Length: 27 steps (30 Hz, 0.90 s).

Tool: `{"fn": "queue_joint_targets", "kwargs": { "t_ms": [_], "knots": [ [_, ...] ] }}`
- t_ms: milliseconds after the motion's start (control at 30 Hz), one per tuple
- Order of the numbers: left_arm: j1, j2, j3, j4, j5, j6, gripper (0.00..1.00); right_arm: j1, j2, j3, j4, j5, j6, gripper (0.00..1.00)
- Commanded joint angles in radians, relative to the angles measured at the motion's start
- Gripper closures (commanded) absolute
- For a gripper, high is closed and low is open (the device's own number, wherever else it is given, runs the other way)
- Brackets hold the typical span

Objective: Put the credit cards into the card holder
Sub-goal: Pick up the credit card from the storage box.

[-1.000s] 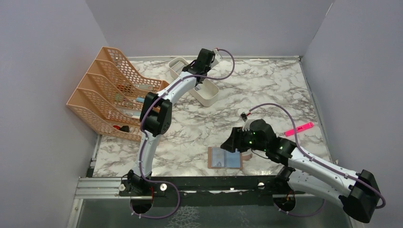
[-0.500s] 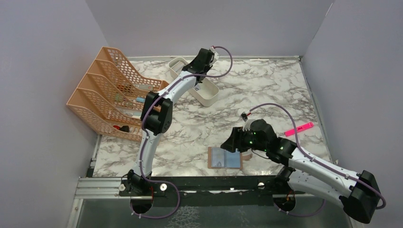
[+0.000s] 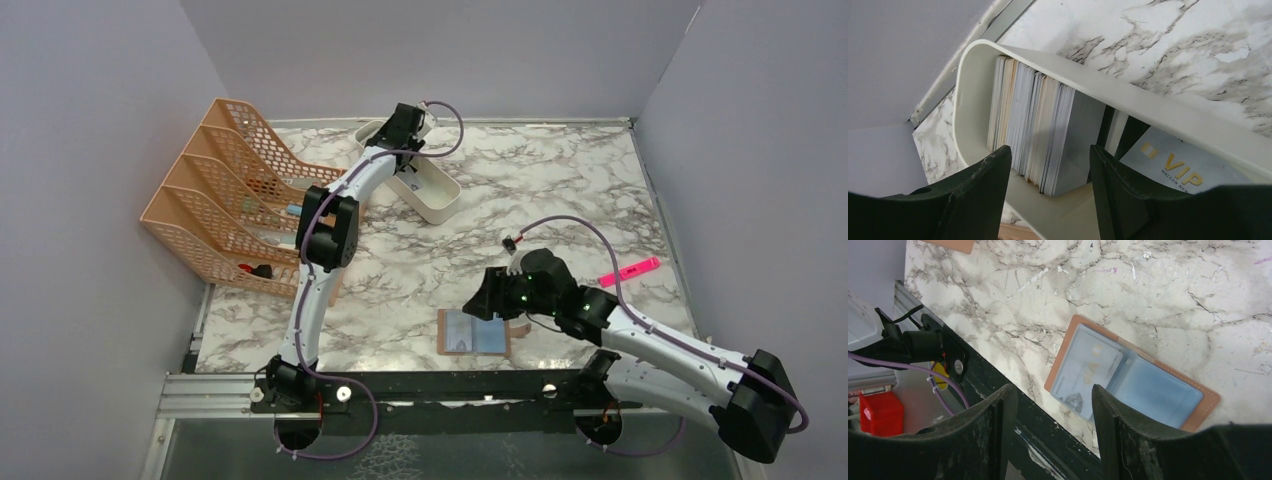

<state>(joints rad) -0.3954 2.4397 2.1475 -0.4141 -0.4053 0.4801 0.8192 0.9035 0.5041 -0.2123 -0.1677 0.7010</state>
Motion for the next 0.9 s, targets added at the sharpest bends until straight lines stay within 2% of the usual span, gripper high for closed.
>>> {"fn": "queue_joint_targets", "kwargs": {
  "t_ms": [0,100,267,433,567,867],
  "knots": [
    [-0.001,0.046,0.055,-0.002,0.043,0.042,0.38,0.006,0.027,0.047,0.007,0.024,-0.024,0.39],
    [0.001,0.062,0.066,0.008,0.035,0.055,0.39,0.006,0.053,0.062,0.006,0.029,-0.029,0.39],
    [0.002,0.065,0.079,0.019,0.009,0.090,0.55,0.006,0.068,0.070,0.003,0.032,-0.029,0.39],
    [0.001,0.057,0.087,0.035,-0.006,0.108,0.57,0.006,0.067,0.063,0.017,0.036,-0.025,0.38],
    [0.002,0.059,0.097,0.042,-0.014,0.121,0.65,0.006,0.073,0.068,0.019,0.027,-0.022,0.38],
    [0.001,0.055,0.096,0.043,-0.023,0.133,0.69,0.006,0.073,0.066,0.021,0.031,-0.024,0.38]
  ]
}}
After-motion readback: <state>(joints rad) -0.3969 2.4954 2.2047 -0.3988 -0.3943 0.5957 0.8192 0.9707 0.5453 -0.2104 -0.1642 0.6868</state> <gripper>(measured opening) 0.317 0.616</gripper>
